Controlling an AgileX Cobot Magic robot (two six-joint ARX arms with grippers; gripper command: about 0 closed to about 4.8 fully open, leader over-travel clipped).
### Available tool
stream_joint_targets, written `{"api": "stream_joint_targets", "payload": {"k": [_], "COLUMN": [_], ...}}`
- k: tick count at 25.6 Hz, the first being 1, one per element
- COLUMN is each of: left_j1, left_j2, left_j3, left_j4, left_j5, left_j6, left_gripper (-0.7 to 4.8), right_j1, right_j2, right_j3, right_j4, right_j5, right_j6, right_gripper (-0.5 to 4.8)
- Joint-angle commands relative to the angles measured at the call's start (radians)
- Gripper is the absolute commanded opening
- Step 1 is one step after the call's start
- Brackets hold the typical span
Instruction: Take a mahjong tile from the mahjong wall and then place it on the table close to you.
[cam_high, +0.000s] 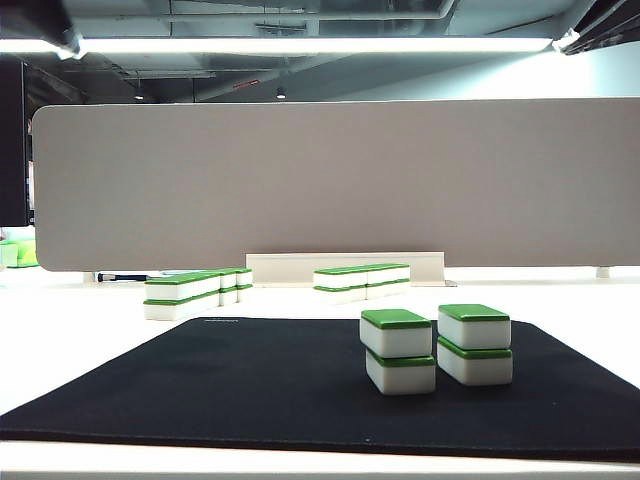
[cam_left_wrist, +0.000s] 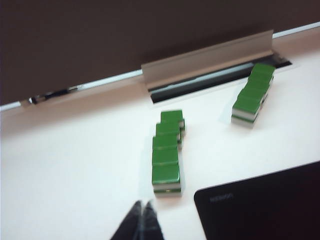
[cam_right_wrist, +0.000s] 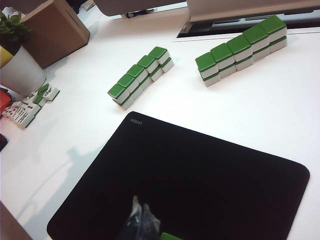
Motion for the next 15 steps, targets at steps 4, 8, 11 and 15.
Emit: {"api": "stream_joint_targets", "payload": {"k": [4,8,11,15], "left_j1": [0.016,0.027,0.028,0.034], "left_j2": [-0.127,-0.220,-0.302,-0.419], "left_j3": [-0.163,-0.249,-0.314,-0.403], "left_j4": [0.045,0.050,0.050,0.053], "left_j5": [-0.004,-0.021,-0.047,-0.080], "left_j6": [-0.006,-0.010,-0.010,-0.013], "left_gripper": [-0.06,-0.06,-0.06,-0.06], "right_j1": [0.000,0.000,0.000,0.000], "right_j2": [-0.002,-0.002,-0.002,-0.002], "right_j3": [0.008,0.008,0.008,0.008], "right_j4": [0.012,0.012,0.012,0.012], "right_j5": [-0.002,-0.002,-0.002,-0.002], "right_j6": [-0.006,-0.006,-0.006,-0.006], "right_gripper": [-0.01,-0.01,-0.01,-0.01]}}
